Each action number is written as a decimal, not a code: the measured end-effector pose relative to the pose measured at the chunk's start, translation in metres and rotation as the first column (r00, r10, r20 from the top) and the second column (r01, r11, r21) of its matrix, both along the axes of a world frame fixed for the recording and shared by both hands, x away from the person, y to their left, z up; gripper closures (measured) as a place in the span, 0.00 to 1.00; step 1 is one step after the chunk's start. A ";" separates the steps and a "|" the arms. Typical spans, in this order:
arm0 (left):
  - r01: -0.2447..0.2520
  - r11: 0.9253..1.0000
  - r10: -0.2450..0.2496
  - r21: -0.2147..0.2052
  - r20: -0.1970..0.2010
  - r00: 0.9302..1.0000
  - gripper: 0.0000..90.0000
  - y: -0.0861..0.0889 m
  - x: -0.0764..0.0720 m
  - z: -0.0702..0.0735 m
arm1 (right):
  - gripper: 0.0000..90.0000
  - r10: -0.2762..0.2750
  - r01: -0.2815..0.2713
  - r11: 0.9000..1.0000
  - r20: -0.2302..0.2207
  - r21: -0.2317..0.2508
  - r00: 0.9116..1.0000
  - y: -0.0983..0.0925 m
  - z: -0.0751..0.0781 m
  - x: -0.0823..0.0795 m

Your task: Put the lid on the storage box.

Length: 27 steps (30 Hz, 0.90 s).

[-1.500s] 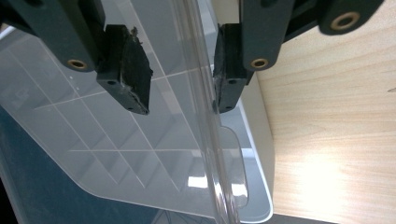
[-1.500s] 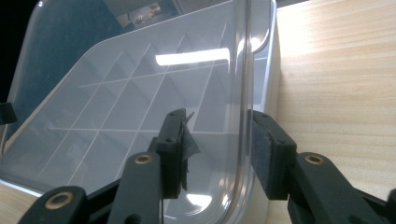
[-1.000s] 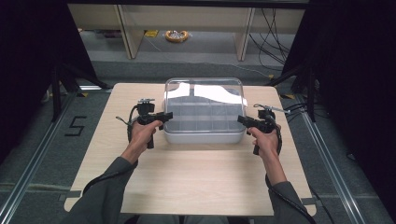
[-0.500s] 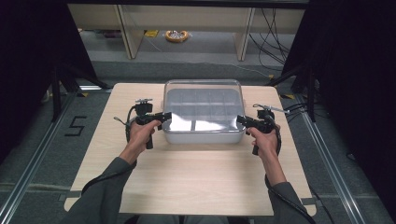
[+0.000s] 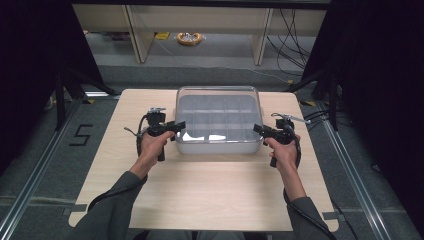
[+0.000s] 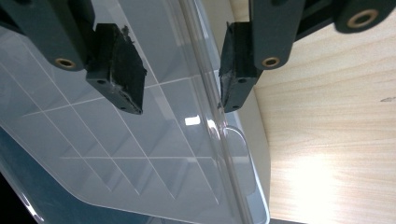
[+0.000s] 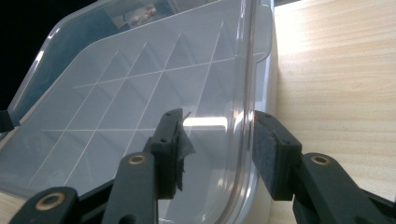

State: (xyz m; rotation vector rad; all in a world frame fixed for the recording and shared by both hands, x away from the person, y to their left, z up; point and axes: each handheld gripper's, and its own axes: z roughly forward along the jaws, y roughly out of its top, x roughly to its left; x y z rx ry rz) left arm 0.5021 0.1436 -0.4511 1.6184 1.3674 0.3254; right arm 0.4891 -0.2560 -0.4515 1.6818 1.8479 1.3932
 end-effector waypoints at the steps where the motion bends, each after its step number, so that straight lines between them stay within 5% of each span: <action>1: 0.003 1.000 -0.003 0.007 0.003 1.000 0.55 0.000 -0.001 0.000 | 0.63 -0.003 0.003 1.000 -0.003 0.003 1.000 0.000 0.000 0.000; 2: 0.000 1.000 0.000 0.011 0.012 1.000 0.54 -0.001 -0.001 -0.001 | 0.63 -0.025 0.026 0.999 -0.036 0.032 0.999 0.004 0.002 -0.003; 3: 0.001 1.000 -0.001 0.014 0.015 1.000 0.53 -0.002 -0.002 -0.001 | 0.63 -0.007 0.007 1.000 0.002 -0.001 1.000 0.001 0.000 -0.001; 5: -0.013 0.998 0.011 0.067 0.035 0.999 0.54 -0.003 -0.003 -0.001 | 0.63 -0.001 0.001 1.000 0.003 0.015 1.000 0.001 0.000 -0.002; 6: -0.009 0.993 0.002 0.118 0.058 0.998 0.58 -0.005 -0.005 -0.002 | 0.61 -0.043 0.056 0.992 -0.110 0.112 0.993 0.009 0.006 -0.009; 7: 0.007 0.990 -0.015 0.144 0.056 0.998 0.58 -0.007 -0.006 -0.004 | 0.60 -0.032 0.036 0.997 -0.058 0.074 0.998 0.007 0.002 -0.005; 8: 0.004 0.990 -0.011 0.144 0.050 0.999 0.55 -0.008 -0.007 -0.005 | 0.60 -0.035 0.048 0.991 -0.109 0.122 0.993 0.008 0.005 -0.007; 9: 0.007 0.990 -0.014 0.137 0.048 0.999 0.53 -0.007 -0.007 -0.005 | 0.60 -0.026 0.030 0.996 -0.056 0.080 0.998 0.006 0.003 -0.005; 11: 0.006 0.992 -0.011 0.126 0.041 0.999 0.54 -0.007 -0.005 -0.005 | 0.60 -0.040 0.047 0.995 -0.081 0.083 0.996 0.009 0.005 -0.005; 13: 0.014 0.993 -0.017 0.117 0.029 0.999 0.54 -0.005 -0.005 -0.006 | 0.60 -0.039 0.060 0.990 -0.158 0.131 0.987 0.011 0.009 -0.007; 14: 0.015 0.993 -0.019 0.116 0.029 0.999 0.54 -0.004 -0.005 -0.006 | 0.59 -0.039 0.046 0.996 -0.086 0.080 0.996 0.009 0.005 -0.004; 15: 0.011 0.994 -0.015 0.112 0.033 0.999 0.54 -0.004 -0.005 -0.006 | 0.59 -0.036 0.042 0.996 -0.072 0.075 0.997 0.009 0.004 -0.003; 18: 0.007 0.995 -0.010 0.095 0.033 0.999 0.54 -0.004 -0.005 -0.007 | 0.58 -0.038 0.044 0.996 -0.077 0.077 0.996 0.010 0.005 -0.002; 19: 0.004 0.996 -0.007 0.091 0.033 0.999 0.54 -0.004 -0.005 -0.007 | 0.58 -0.049 0.067 0.991 -0.151 0.113 0.987 0.012 0.010 -0.006; 20: 0.001 0.996 -0.005 0.089 0.034 0.999 0.54 -0.004 -0.005 -0.007 | 0.58 -0.036 0.043 0.997 -0.088 0.071 0.995 0.010 0.007 -0.003; 21: 0.005 0.995 -0.008 0.099 0.029 1.000 0.55 -0.003 -0.005 -0.007 | 0.58 -0.055 0.077 0.990 -0.178 0.115 0.982 0.014 0.013 -0.006; 22: 0.013 0.995 -0.016 0.100 0.024 1.000 0.55 -0.002 -0.005 -0.007 | 0.58 -0.037 0.038 0.999 -0.051 0.001 0.998 0.008 0.009 -0.002; 23: 0.010 0.996 -0.012 0.088 0.022 1.000 0.55 -0.002 -0.005 -0.008 | 0.58 -0.016 0.016 0.996 0.005 -0.083 1.000 0.003 0.009 0.000; 27: 0.004 0.997 -0.005 0.071 0.019 1.000 0.56 -0.002 -0.005 -0.008 | 0.59 -0.010 0.010 0.998 -0.007 -0.067 1.000 -0.003 0.011 -0.002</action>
